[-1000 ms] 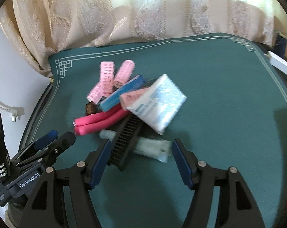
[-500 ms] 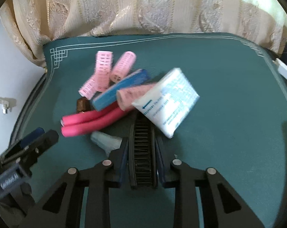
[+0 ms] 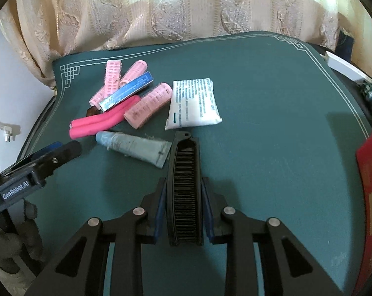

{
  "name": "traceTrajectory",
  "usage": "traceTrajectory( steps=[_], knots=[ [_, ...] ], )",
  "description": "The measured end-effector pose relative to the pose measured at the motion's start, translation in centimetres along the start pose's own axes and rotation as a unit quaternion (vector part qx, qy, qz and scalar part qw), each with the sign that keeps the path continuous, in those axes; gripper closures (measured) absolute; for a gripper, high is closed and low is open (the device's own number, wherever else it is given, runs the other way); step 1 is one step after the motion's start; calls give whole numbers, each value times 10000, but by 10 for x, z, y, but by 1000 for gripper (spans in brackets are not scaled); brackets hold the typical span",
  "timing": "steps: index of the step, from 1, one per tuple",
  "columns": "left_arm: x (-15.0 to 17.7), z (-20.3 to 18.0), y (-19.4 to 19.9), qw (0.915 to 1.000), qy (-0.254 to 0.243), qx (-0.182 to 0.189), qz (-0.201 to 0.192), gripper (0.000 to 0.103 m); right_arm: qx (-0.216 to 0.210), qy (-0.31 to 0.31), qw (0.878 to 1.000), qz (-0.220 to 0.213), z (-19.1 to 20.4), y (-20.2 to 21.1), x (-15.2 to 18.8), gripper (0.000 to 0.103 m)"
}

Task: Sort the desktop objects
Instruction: 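Grasp the pink foam curler with the left gripper while the right holds the black comb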

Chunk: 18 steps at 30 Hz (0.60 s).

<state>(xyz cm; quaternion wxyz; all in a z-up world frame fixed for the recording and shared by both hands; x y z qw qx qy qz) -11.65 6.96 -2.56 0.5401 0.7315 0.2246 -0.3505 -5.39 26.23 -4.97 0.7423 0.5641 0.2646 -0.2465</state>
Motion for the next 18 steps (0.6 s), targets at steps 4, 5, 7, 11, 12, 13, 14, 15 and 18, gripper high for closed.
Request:
traceTrajectory(
  steps=[4,5,7,11,12,13,14,15,18],
  knots=[
    [0,-18,-1,9995,-288,130,57,23,-77,-79,9999,-23,-5,5,4,74],
    [-2,-19,-2,9995,-288,135,62,23,-94,-93,9999,-31,-5,7,6,74],
    [-9,-18,-5,9995,-312,44,26,23,-134,-113,9998,-45,-5,8,7,74],
    [-25,-12,-12,9988,-442,-226,-39,23,-173,-112,9998,-86,-6,10,9,74],
    [-29,-12,-15,9984,-496,-264,-40,23,-179,-114,9997,-97,-5,10,9,74],
    [-31,-12,-17,9981,-546,-294,-37,23,-184,-112,9997,-105,-6,10,9,74],
    [-32,-14,-22,9976,-613,-319,-22,23,-192,-103,9997,-114,-5,10,9,74],
    [-33,-16,-25,9972,-669,-319,-1,23,-200,-96,9997,-121,-5,10,9,74],
    [-32,-23,-35,9959,-840,-322,81,23,-238,-98,9996,-133,-6,11,10,74]
  ],
)
Point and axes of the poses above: each gripper's, at about its wrist camera, not at the fingertips, and y roughly against the way its jaws point, z to its left, x to its underside, the point moved 7 cm from there along -y, roughly the way its jaws point, and after that the axes turned 9 degrees about -z, right-handed, at the moved point
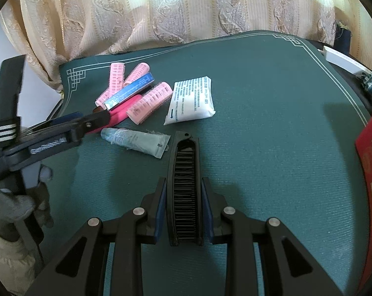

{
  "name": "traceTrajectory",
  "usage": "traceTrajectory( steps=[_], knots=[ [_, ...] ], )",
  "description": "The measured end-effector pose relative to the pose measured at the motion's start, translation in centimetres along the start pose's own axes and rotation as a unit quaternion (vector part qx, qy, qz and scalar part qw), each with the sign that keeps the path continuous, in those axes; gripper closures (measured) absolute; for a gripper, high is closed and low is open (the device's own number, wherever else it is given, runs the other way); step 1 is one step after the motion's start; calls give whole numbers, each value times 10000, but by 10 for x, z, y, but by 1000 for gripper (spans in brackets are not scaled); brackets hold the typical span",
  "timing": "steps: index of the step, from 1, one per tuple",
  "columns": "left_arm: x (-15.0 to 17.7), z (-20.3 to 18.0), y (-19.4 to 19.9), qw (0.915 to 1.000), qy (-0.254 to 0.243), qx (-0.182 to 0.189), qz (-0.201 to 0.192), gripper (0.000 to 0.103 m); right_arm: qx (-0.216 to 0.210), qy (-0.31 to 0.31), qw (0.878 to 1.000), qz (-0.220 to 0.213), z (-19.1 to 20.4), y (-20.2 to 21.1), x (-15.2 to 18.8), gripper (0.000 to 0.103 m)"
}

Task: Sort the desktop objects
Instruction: 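Grasp the pink foam curler with the left gripper while the right holds the black comb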

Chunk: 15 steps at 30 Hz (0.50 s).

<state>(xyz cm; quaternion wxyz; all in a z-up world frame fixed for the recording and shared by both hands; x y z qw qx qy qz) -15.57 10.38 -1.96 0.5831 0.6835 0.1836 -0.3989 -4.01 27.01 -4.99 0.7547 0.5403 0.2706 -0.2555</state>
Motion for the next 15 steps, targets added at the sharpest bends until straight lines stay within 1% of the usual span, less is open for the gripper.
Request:
traceTrajectory(
  steps=[3,7,10,15],
  knots=[
    [1,-7,-8,9999,-145,-4,49,23,-45,-33,10000,-5,-1,1,1,74],
    [3,-9,-17,9996,-219,-18,148,23,-59,-47,10000,-15,-1,1,1,74],
    [2,-9,-20,9993,-342,-134,119,23,-58,-46,10000,-18,-1,0,1,74],
    [-3,-11,-22,9990,-421,-89,119,23,-59,-41,10000,-23,0,0,0,74]
  ],
)
Point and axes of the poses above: each gripper's, at about its wrist camera, not at the fingertips, and y roughly against the way its jaws point, z to its left, x to its underside, the point moved 7 cm from there along -y, roughly the way its jaws point, and after that the axes turned 9 degrees about -z, right-handed, at the moved point
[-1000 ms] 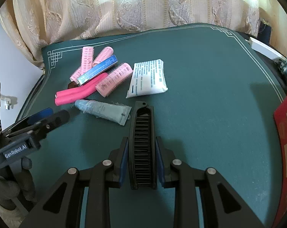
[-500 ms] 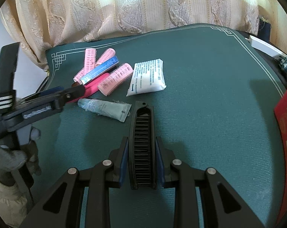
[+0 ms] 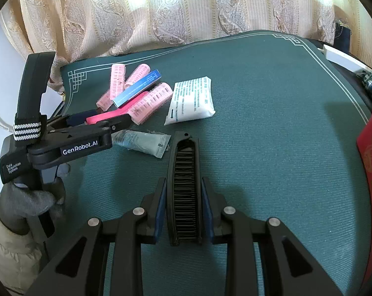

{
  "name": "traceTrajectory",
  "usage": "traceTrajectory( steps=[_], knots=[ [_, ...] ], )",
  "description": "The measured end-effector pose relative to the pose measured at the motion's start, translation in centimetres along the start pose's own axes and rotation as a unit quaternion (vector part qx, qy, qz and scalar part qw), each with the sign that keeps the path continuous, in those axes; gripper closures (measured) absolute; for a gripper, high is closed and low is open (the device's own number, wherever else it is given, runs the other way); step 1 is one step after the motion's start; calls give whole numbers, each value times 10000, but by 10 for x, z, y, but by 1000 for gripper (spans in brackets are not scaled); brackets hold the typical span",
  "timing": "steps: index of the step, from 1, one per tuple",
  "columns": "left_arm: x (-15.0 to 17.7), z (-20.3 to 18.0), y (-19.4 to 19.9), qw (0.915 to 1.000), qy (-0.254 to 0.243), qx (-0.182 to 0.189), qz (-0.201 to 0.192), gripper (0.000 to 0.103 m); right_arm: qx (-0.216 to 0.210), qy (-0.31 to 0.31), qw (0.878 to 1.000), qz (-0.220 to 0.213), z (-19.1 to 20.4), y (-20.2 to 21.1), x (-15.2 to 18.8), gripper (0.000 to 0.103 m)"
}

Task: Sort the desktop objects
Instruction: 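Grasp the pink foam curler with the left gripper while the right holds the black comb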

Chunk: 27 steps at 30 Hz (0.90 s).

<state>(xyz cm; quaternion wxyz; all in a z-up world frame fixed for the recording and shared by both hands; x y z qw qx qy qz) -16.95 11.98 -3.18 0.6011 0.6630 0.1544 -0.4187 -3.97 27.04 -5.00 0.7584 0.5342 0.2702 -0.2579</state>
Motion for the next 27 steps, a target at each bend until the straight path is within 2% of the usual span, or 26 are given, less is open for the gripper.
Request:
traceTrajectory(
  steps=[5,7,14,20,24,26,27],
  knots=[
    [-5,-4,-8,9995,-301,-36,-37,23,14,11,10000,-21,1,-1,0,74],
    [-5,-8,-15,9992,-388,70,37,23,19,19,10000,-31,2,-1,0,74],
    [-4,-7,-19,9988,-135,466,83,24,13,19,10000,-51,2,-2,1,74],
    [5,-10,-9,9981,-285,535,113,43,2,6,10000,-53,2,-2,1,74],
    [16,-11,4,9981,-237,565,121,46,-3,6,10000,-52,2,-2,1,74],
    [22,-13,11,9973,-116,695,193,54,-6,5,10000,-50,2,-1,1,74],
    [26,-15,16,9969,-52,761,204,54,-9,2,10000,-50,2,-2,1,74]
  ],
)
Point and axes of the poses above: each gripper's, at about its wrist camera, not at the fingertips, and y roughly against the way its jaws point, z to its left, x to its underside, the point moved 7 cm from there along -y, roughly the way its jaws point, and after that the axes turned 9 degrees about -z, right-handed, at the moved point
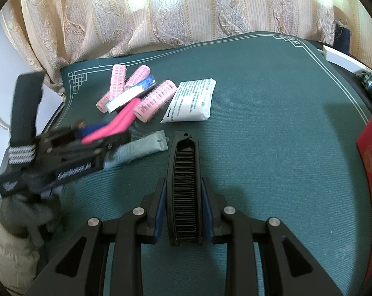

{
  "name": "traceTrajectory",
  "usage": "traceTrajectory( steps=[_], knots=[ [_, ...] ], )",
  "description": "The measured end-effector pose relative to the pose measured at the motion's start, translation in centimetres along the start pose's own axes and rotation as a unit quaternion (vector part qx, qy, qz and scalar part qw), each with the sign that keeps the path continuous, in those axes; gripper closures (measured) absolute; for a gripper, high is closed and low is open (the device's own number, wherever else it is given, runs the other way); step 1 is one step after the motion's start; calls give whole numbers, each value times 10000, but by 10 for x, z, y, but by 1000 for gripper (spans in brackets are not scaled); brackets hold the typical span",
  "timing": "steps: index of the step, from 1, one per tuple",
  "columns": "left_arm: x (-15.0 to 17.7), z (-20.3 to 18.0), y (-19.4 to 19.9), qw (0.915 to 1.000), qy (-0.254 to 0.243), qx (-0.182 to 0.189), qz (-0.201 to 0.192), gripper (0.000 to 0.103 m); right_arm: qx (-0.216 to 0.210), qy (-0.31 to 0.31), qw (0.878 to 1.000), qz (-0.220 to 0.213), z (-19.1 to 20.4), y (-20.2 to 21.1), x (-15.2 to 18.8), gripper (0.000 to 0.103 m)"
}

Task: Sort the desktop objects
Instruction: 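Grasp the pink foam curler with the left gripper while the right holds the black comb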

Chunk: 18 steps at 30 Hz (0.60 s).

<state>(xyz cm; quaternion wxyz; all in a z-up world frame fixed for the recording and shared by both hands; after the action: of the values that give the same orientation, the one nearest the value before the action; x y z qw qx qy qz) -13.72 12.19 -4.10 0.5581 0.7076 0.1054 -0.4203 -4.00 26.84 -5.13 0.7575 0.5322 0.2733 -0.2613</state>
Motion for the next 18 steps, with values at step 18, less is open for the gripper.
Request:
traceTrajectory(
  steps=[18],
  knots=[
    [-19,2,-13,9999,37,-99,12,68,3,25,10000,-11,0,0,-1,74]
  ],
)
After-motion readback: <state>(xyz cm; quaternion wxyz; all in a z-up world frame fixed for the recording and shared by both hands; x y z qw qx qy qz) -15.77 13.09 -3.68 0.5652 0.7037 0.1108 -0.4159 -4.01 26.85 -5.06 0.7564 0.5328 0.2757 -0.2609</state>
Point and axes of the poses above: each gripper's, at about its wrist camera, not at the fingertips, and y roughly against the way its jaws point, z to its left, x to its underside, the point moved 7 cm from there along -y, roughly the way its jaws point, and after that the axes turned 9 degrees about -z, right-handed, at the moved point
